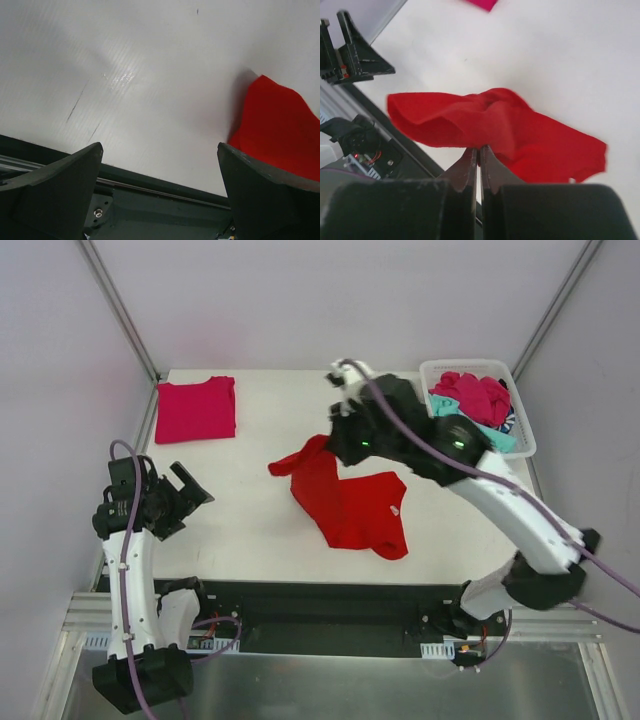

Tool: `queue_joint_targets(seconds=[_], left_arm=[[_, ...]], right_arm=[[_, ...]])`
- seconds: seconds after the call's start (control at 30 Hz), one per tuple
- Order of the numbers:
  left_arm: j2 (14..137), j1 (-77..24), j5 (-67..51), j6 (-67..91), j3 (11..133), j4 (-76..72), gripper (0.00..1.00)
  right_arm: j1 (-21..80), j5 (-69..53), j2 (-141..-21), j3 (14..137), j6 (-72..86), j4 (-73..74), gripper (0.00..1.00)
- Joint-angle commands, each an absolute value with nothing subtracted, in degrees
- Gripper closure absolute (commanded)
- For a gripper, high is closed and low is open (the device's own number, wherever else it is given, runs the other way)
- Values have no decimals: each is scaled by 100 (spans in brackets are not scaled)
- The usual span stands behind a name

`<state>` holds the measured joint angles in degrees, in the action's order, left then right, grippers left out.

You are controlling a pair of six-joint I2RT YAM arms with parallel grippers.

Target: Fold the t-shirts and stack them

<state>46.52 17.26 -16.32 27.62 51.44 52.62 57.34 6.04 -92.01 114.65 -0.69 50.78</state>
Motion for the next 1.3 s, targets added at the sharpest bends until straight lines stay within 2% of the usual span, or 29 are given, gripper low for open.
queue_joint_targets(seconds=[0.0,0.27,0.43,0.63,0.77,0.9,1.03,1.2,1.27], left_arm=[[4623,1495,-1706,2978,5089,5212,1],[4965,-771,-572,4025,5124,4922,1],[5264,-1370,-238,4289,5185,4817,1],[5265,-1485,-149,4272,5150,4799,1],[5247,-1485,-114,4228,5115,4816,1],[5186,-1485,-27,4228,5054,4843,1],[5194,-1477,-26,4184,5098,4904,1],[5185,-1477,97,4149,5185,4992,1],[5194,-1477,105,4131,5212,4992,1]], right_arm=[[5573,1720,-7580,10452,-149,5123,99],[4221,2311,-6083,8721,-70,5836,99],[3753,2558,-5862,8710,-158,6064,99],[3753,1935,-6591,8894,-176,5784,99],[4295,1749,-7495,9245,-211,5616,99],[5043,1311,-9117,10255,-474,5844,99],[5860,1283,-10209,11485,-668,6108,99],[6056,1301,-10564,12129,-589,6109,99],[6064,1362,-10486,12085,-598,6082,94]])
